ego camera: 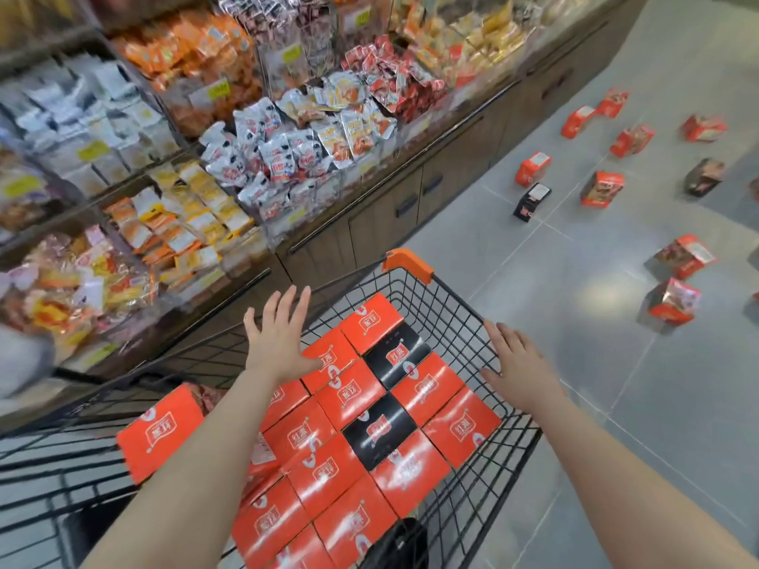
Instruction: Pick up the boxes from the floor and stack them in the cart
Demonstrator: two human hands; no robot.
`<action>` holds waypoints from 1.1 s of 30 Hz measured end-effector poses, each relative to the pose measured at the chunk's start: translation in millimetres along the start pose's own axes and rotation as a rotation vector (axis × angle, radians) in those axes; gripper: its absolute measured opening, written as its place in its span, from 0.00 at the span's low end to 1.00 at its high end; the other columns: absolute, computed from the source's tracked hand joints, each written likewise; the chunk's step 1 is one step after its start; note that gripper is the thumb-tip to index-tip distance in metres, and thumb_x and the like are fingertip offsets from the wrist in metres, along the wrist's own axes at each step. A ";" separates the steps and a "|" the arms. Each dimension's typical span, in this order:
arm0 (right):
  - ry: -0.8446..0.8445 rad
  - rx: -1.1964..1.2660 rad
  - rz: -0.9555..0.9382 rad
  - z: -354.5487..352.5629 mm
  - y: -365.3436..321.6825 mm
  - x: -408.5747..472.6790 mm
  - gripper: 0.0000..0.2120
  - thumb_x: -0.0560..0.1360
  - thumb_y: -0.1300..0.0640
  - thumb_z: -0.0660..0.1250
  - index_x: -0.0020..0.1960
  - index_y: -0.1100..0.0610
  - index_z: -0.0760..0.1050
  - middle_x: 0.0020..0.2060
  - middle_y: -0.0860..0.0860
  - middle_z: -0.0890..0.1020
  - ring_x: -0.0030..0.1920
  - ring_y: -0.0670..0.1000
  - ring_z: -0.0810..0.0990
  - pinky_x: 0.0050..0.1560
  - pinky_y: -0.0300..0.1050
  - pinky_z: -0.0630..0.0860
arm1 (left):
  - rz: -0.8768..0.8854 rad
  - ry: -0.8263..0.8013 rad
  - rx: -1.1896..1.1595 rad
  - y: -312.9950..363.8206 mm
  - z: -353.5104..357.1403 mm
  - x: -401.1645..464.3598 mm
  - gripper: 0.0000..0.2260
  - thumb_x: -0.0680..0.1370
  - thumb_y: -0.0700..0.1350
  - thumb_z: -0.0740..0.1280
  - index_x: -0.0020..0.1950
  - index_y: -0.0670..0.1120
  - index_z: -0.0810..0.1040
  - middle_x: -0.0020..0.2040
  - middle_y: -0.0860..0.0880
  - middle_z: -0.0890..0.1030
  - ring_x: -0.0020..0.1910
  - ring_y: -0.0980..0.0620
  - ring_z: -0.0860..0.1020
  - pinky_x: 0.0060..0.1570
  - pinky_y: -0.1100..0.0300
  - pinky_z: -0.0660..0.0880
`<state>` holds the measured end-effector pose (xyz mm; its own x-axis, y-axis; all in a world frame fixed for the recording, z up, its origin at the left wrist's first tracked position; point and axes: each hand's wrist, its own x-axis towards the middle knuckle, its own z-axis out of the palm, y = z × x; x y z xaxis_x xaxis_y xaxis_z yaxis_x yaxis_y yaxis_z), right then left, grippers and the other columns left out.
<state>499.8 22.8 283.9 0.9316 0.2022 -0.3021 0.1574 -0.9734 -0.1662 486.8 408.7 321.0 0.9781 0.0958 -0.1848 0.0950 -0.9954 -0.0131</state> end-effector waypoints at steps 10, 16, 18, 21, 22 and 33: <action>-0.017 0.022 -0.049 -43.6 50.6 111.3 0.42 0.77 0.44 0.61 0.76 0.48 0.34 0.77 0.52 0.53 0.75 0.58 0.54 0.75 0.53 0.55 | -0.013 -0.063 0.021 39.3 -28.5 110.8 0.57 0.64 0.68 0.70 0.75 0.54 0.32 0.78 0.50 0.39 0.76 0.47 0.40 0.70 0.38 0.42; -0.053 0.027 -0.083 -70.0 79.4 173.8 0.41 0.78 0.44 0.59 0.76 0.49 0.33 0.77 0.51 0.50 0.76 0.57 0.51 0.75 0.52 0.53 | -0.070 -0.108 0.012 66.7 -43.8 169.4 0.58 0.64 0.67 0.72 0.75 0.54 0.32 0.78 0.50 0.38 0.76 0.46 0.39 0.70 0.37 0.41; -0.042 0.025 -0.108 -78.0 87.3 195.7 0.41 0.78 0.45 0.59 0.76 0.50 0.33 0.77 0.51 0.50 0.76 0.56 0.51 0.76 0.51 0.53 | -0.092 -0.098 0.007 74.5 -47.1 187.5 0.58 0.64 0.67 0.72 0.75 0.54 0.32 0.78 0.50 0.39 0.76 0.46 0.40 0.70 0.37 0.41; -0.039 0.018 -0.140 -87.0 100.5 228.8 0.41 0.78 0.44 0.60 0.76 0.50 0.33 0.77 0.52 0.50 0.76 0.56 0.51 0.76 0.51 0.52 | -0.113 -0.093 -0.008 83.4 -50.1 212.4 0.58 0.64 0.67 0.72 0.76 0.54 0.33 0.78 0.50 0.40 0.76 0.46 0.40 0.71 0.37 0.41; -0.040 0.015 -0.143 -90.1 104.9 239.6 0.42 0.77 0.44 0.60 0.76 0.49 0.33 0.77 0.52 0.51 0.76 0.56 0.51 0.76 0.51 0.52 | -0.119 -0.095 -0.014 86.5 -51.2 220.0 0.58 0.64 0.66 0.72 0.75 0.54 0.33 0.78 0.50 0.40 0.76 0.46 0.40 0.71 0.37 0.41; -0.019 -0.022 -0.165 -131.5 135.7 337.4 0.43 0.76 0.43 0.63 0.77 0.50 0.37 0.76 0.53 0.56 0.74 0.56 0.56 0.74 0.51 0.57 | -0.125 -0.081 -0.023 113.2 -66.9 302.6 0.57 0.65 0.67 0.71 0.75 0.53 0.31 0.77 0.49 0.37 0.76 0.46 0.38 0.70 0.37 0.39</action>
<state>878.5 -55.2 282.8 0.8861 0.3617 -0.2898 0.3154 -0.9287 -0.1948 806.0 325.3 329.3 0.9401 0.2177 -0.2623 0.2205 -0.9752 -0.0189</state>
